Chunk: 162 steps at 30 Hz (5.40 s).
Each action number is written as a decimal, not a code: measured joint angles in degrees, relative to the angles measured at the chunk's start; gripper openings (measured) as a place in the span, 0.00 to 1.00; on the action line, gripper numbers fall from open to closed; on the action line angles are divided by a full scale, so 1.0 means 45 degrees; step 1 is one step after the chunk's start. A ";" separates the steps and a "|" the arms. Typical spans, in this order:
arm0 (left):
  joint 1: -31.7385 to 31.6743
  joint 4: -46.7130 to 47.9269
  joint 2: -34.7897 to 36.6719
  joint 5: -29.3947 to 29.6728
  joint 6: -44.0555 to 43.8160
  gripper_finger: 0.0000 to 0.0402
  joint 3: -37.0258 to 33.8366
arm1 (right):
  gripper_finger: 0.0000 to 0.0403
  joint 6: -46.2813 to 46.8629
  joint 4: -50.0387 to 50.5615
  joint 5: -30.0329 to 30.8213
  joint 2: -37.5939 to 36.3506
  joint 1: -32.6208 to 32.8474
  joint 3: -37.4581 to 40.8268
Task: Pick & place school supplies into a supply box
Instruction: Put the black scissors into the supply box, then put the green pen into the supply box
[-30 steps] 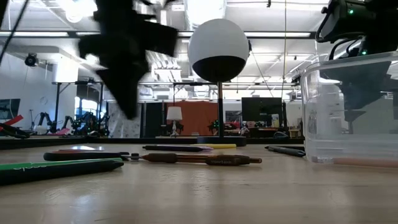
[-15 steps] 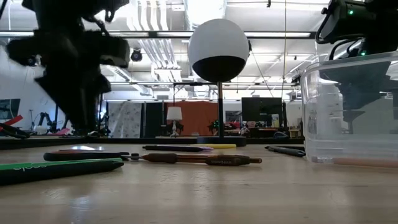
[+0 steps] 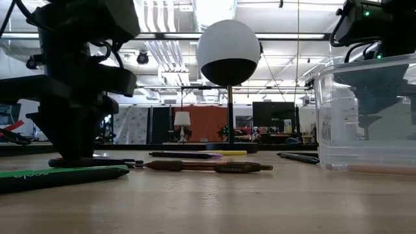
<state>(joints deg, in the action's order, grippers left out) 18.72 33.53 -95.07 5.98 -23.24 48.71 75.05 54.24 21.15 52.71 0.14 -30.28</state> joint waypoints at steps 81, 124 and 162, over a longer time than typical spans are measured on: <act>-0.1039 0.5553 -0.8189 -0.3228 0.0674 0.27 1.4875 | 0.02 -0.1228 0.1531 0.4810 -0.0583 0.4333 -0.2215; -0.0370 0.7816 -0.7412 -0.2240 0.1568 0.28 1.6484 | 0.02 0.6962 -0.3373 0.1729 0.7810 1.1084 -0.2128; 0.0488 0.6668 -0.6509 -0.0920 0.0639 0.28 1.4306 | 0.02 0.6860 0.0591 0.6028 0.5588 1.1285 -0.2223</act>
<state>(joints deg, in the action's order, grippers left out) 20.92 63.53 -124.36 1.84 -20.36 113.08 105.91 56.89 48.27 77.85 50.92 -40.28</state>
